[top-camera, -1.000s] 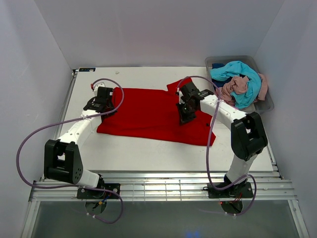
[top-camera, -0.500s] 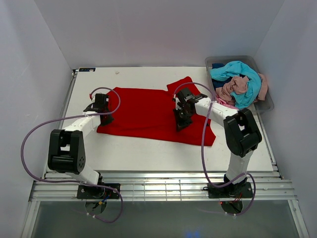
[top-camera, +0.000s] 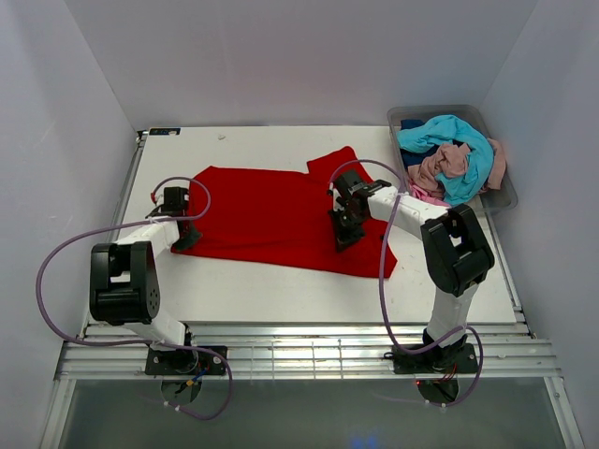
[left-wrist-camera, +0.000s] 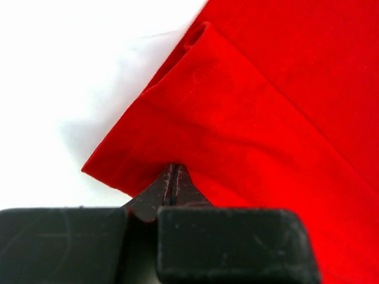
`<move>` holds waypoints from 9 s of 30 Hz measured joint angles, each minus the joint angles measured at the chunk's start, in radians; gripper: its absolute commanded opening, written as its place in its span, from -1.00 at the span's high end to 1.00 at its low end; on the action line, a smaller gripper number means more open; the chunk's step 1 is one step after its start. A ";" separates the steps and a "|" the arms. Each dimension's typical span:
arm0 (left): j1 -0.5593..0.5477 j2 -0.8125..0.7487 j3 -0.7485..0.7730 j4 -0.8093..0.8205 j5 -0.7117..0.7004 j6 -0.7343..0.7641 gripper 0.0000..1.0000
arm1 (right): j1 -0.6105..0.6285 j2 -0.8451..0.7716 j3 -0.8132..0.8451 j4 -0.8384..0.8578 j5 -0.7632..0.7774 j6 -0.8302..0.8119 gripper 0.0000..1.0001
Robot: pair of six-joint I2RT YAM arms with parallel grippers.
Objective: Fold and stack the t-shirts
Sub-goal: Fold the flattened tshirt in 1/3 of the way, then grap the side of the flattened tshirt furthest away from the robot with both arms, then fold the other side of the tshirt into a rectangle
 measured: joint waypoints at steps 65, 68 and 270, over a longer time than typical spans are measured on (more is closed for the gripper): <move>0.051 0.266 0.670 -0.273 0.195 0.110 -0.78 | -0.209 0.519 0.998 -0.207 0.208 -0.087 0.17; 0.051 0.306 0.679 -0.296 0.194 0.117 -0.78 | -0.255 0.570 0.972 -0.182 0.198 -0.101 0.00; -0.558 0.418 0.521 -0.147 -0.195 -0.121 1.00 | -0.052 0.091 0.101 0.240 -0.169 -0.033 0.30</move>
